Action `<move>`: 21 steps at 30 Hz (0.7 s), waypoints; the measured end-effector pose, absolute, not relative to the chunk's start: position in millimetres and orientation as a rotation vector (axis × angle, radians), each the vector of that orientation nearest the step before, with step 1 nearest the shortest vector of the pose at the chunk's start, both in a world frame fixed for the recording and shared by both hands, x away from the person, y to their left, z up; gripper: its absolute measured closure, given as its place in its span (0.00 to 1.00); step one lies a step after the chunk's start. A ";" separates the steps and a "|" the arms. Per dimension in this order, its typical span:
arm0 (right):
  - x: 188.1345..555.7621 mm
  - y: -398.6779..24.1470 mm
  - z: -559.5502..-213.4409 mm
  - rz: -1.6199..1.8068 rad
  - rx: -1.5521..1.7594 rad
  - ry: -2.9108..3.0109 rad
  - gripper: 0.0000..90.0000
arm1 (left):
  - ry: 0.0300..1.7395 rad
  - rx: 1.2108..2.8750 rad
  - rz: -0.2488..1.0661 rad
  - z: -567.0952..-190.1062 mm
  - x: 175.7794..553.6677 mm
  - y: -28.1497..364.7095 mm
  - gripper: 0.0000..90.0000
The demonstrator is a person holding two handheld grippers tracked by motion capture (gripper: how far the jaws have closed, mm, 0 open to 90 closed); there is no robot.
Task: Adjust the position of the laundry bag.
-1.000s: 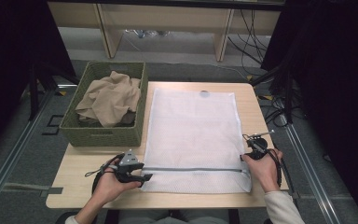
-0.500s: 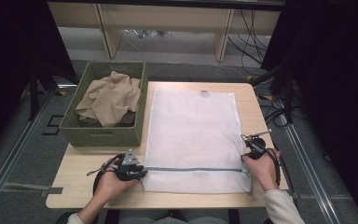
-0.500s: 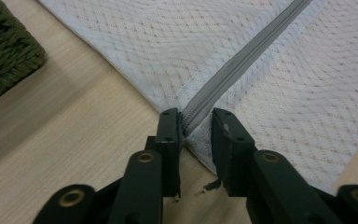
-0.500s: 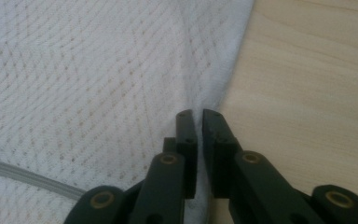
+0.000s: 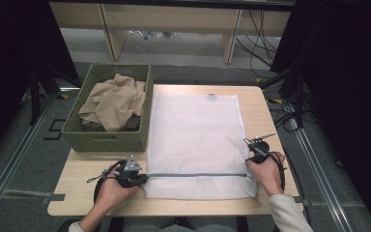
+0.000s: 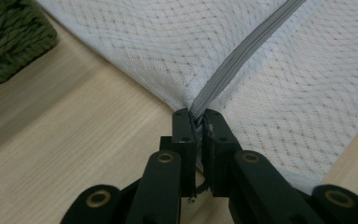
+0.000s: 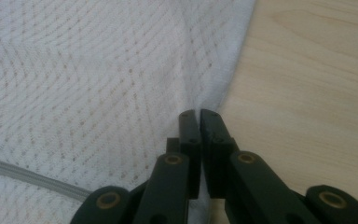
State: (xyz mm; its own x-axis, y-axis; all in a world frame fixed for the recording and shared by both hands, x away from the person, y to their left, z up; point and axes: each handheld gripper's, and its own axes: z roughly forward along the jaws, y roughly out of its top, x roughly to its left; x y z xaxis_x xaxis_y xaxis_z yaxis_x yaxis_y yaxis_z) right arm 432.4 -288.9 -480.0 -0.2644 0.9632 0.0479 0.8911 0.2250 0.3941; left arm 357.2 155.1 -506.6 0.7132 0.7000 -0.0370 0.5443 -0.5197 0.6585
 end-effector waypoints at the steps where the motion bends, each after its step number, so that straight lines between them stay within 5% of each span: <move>1: 430.8 -284.3 -480.5 0.510 1.753 2.282 0.99 | 0.945 2.257 0.308 -506.3 357.3 158.4 0.93; 9: 425.3 -281.1 -478.1 0.502 1.753 2.289 0.98 | 0.952 2.245 0.294 -507.6 357.4 162.3 0.90; 16: 421.1 -288.1 -473.5 0.523 1.740 2.293 0.85 | 0.950 2.157 0.252 -499.8 354.0 166.9 0.60; 21: 418.0 -292.9 -466.7 0.553 1.736 2.272 0.77 | 0.934 2.099 0.269 -491.8 353.3 160.1 0.48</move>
State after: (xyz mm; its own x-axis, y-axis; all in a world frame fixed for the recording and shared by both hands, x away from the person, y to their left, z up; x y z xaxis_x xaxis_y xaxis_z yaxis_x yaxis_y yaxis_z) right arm 418.0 -292.9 -466.7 -0.2725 0.9610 0.0464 0.8748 0.2273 0.4279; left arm 353.3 160.1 -491.8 0.7044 0.6995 -0.1207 0.5283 -0.4030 0.7473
